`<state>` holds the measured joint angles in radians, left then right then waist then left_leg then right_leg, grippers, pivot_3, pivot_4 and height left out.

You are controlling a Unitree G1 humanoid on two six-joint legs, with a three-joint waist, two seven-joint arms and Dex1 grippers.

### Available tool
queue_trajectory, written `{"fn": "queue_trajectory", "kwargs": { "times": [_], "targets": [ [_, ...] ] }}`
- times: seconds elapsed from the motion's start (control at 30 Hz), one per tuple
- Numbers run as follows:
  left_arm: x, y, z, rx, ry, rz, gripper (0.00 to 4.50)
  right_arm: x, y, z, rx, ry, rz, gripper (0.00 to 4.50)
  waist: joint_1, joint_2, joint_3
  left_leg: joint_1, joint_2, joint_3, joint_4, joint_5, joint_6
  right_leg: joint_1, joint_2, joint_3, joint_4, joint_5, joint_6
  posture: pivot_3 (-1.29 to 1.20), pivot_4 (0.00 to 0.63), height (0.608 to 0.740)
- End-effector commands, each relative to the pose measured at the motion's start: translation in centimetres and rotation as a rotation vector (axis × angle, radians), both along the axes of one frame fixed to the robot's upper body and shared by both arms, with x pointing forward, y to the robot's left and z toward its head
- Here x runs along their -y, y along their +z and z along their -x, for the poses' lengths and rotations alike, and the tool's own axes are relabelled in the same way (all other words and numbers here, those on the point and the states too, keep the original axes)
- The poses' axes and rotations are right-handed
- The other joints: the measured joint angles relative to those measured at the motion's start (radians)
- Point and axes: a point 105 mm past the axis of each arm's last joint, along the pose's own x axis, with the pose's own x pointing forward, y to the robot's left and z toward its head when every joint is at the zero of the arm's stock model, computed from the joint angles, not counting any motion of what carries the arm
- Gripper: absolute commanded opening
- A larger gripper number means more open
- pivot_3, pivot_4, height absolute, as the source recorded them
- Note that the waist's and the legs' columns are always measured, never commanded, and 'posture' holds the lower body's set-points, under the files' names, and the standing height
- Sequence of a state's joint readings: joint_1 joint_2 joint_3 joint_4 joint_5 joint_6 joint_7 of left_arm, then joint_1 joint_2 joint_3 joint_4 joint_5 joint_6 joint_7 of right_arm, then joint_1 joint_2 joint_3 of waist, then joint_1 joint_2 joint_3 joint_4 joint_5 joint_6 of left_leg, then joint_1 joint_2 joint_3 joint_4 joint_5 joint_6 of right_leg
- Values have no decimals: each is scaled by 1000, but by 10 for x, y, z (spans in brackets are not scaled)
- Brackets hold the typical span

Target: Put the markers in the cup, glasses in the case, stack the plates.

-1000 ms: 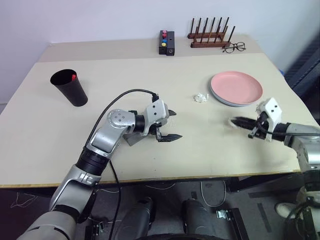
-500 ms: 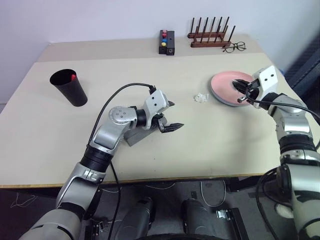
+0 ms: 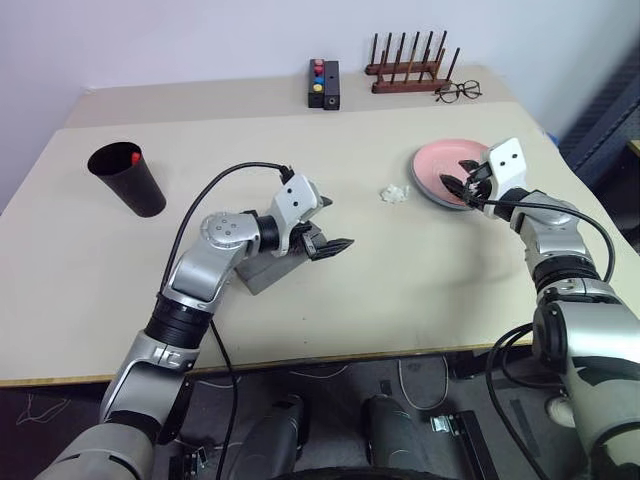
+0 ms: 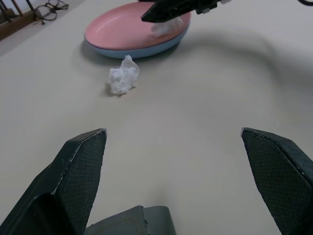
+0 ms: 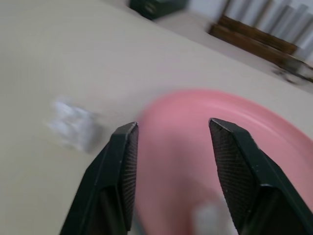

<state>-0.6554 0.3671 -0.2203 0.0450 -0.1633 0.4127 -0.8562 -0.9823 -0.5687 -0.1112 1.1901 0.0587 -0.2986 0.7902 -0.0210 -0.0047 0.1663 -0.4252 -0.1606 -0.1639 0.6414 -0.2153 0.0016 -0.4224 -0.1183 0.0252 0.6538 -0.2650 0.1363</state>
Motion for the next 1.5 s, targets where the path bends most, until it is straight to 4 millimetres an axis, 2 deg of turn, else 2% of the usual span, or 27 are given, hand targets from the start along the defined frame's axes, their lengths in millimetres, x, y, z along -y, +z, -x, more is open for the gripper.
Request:
{"fn": "queue_trajectory", "kwargs": {
  "times": [0.03,0.2,0.53,0.93,1.13,1.5],
  "targets": [
    [-3,9,0,25,18,24,4500,-29,30,1,107,142,-53,2351,0,0,0,0,0,0,0,0,0,0,0,0,0,0,0,0,150,740],
    [-10,12,-6,15,63,43,4500,-62,16,8,65,277,-85,2351,1,0,0,0,0,0,0,0,0,0,0,0,0,0,0,0,150,740],
    [-15,17,1,6,61,53,4500,-79,-11,5,-6,274,-70,2351,0,0,0,0,0,0,0,0,0,0,0,0,1,0,0,0,150,740],
    [-23,22,8,11,91,44,4500,-81,-31,-5,-34,160,14,2351,0,0,0,0,0,0,0,0,-1,-1,0,0,1,0,0,0,150,740],
    [-27,23,11,8,106,42,4500,-77,-28,-11,-5,87,44,2351,0,0,0,0,0,0,0,0,-1,-1,0,0,1,0,0,0,150,740],
    [-25,21,10,1,101,42,4500,-72,-26,-11,7,81,57,2351,-1,0,0,0,0,0,0,0,-1,-1,1,0,1,0,0,0,150,740]
  ]
}}
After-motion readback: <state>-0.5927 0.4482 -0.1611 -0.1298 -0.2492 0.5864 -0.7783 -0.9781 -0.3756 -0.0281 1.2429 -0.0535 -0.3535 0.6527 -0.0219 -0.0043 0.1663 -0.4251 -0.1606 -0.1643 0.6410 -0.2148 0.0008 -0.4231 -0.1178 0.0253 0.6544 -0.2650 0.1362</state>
